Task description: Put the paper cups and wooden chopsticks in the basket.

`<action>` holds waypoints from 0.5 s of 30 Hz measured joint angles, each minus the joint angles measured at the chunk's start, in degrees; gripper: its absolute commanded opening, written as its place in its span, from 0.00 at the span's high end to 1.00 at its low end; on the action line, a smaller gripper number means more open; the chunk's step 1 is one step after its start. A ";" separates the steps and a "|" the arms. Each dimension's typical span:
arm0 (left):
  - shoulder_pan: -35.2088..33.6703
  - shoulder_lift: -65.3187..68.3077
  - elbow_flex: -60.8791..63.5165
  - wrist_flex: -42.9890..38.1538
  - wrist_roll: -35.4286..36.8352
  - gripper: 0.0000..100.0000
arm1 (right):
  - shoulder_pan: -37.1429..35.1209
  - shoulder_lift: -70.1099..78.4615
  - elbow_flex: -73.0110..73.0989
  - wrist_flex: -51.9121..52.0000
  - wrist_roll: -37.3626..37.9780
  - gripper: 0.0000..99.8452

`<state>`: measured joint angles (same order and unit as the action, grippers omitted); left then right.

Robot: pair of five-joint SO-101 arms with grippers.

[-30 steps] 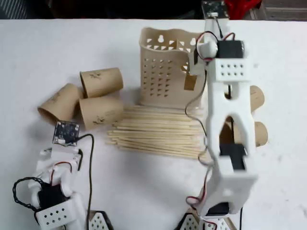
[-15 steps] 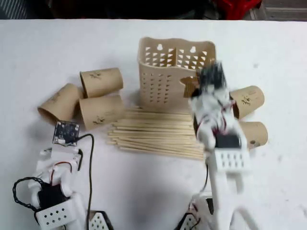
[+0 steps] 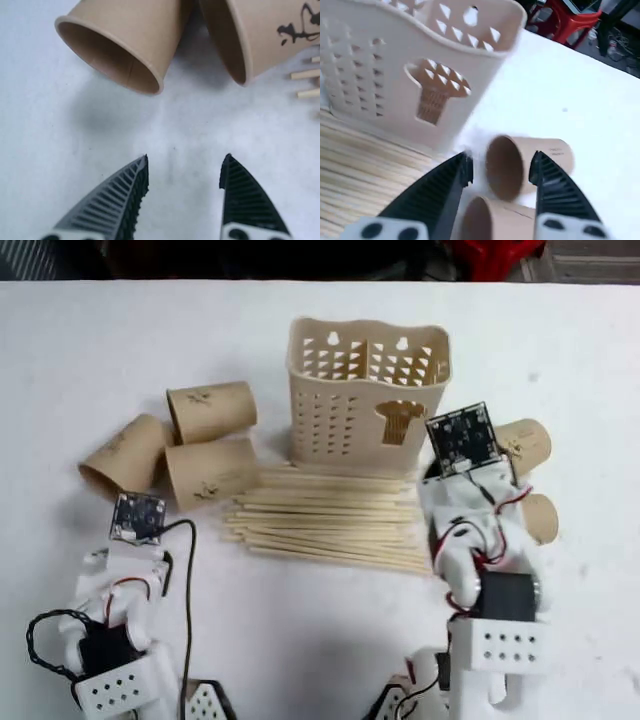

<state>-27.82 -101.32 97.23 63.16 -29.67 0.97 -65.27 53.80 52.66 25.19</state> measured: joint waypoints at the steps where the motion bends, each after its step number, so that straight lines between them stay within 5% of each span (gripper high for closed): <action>1: 0.00 0.00 0.00 0.00 0.00 0.76 | 1.58 0.00 -1.14 1.85 2.29 0.83; 8: 0.00 0.00 0.00 0.00 0.00 0.76 | 8.35 -0.53 -2.81 13.01 22.33 0.78; 15: 0.00 0.00 0.00 0.00 0.00 0.76 | 15.30 -0.70 -4.31 23.38 27.87 0.77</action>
<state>-27.82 -101.32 97.23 63.16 -29.67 16.26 -65.98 49.49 76.04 53.05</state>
